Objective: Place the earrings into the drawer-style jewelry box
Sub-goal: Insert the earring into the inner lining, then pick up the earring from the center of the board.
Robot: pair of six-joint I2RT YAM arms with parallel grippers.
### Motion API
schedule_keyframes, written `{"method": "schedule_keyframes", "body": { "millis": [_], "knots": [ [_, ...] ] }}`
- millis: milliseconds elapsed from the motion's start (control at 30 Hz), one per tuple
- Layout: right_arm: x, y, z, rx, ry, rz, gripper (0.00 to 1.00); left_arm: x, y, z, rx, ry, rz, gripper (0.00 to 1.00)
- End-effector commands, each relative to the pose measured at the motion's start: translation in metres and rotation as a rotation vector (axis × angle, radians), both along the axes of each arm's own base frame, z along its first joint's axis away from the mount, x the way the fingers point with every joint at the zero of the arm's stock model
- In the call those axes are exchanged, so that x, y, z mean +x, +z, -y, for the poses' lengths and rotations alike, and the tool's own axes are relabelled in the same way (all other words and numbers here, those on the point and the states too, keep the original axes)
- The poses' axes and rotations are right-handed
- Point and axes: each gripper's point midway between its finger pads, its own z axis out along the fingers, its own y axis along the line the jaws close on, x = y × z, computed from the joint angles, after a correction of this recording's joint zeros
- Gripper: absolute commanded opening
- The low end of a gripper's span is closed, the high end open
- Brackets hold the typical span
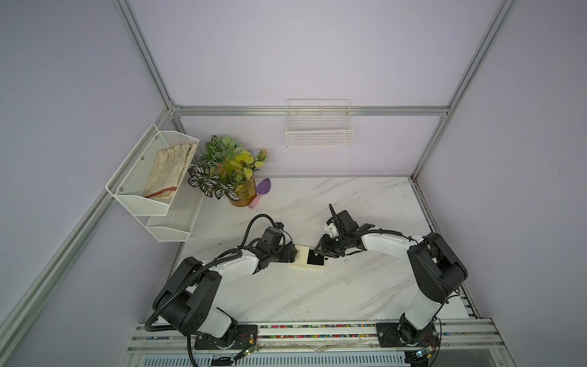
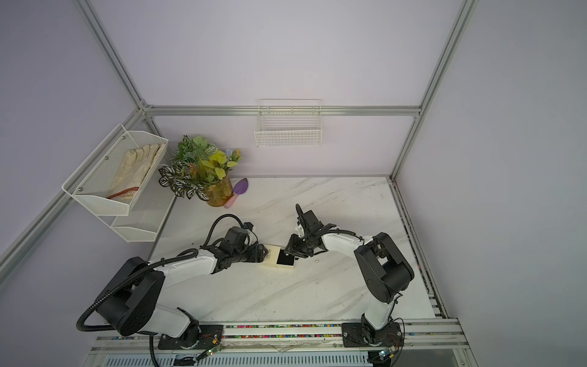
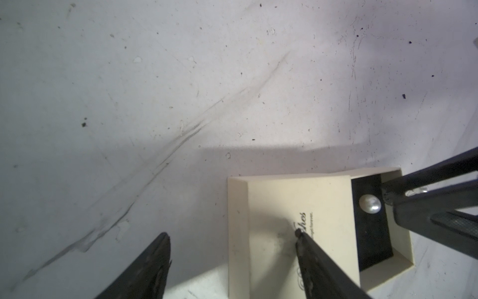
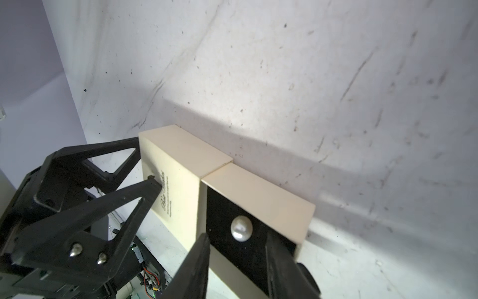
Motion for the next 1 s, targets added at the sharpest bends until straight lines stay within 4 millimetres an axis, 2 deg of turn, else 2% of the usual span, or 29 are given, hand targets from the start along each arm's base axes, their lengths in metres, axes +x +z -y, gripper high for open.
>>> {"method": "schedule_keyframes", "body": {
  "millis": [0,167,233,467,600,700,733,967],
  "knots": [
    [0.007,0.028,0.001,0.020,-0.005,0.066,0.40,0.004,-0.004,-0.003,0.042,-0.006,-0.016,0.76],
    [0.009,0.059,0.008,0.048,-0.006,0.219,0.40,0.005,0.003,0.002,0.018,-0.020,-0.009,0.76],
    [0.013,0.064,0.022,0.006,-0.048,0.295,0.40,0.006,0.008,0.006,0.001,-0.031,-0.003,0.76],
    [0.006,0.056,0.066,-0.128,-0.157,0.406,0.40,0.018,0.039,0.016,-0.035,-0.048,0.050,0.80],
    [-0.002,0.042,0.094,-0.242,-0.224,0.389,0.40,0.027,0.063,0.018,-0.044,-0.037,0.098,0.82],
    [-0.009,0.030,0.104,-0.281,-0.259,0.342,0.39,0.029,0.073,0.016,-0.041,-0.026,0.116,0.82],
    [-0.010,0.027,0.106,-0.293,-0.264,0.331,0.39,0.028,0.086,0.014,-0.052,-0.022,0.144,0.82],
    [-0.015,0.006,0.117,-0.380,-0.251,0.289,0.40,0.010,0.086,0.006,-0.061,-0.025,0.145,0.81]
  ]
}}
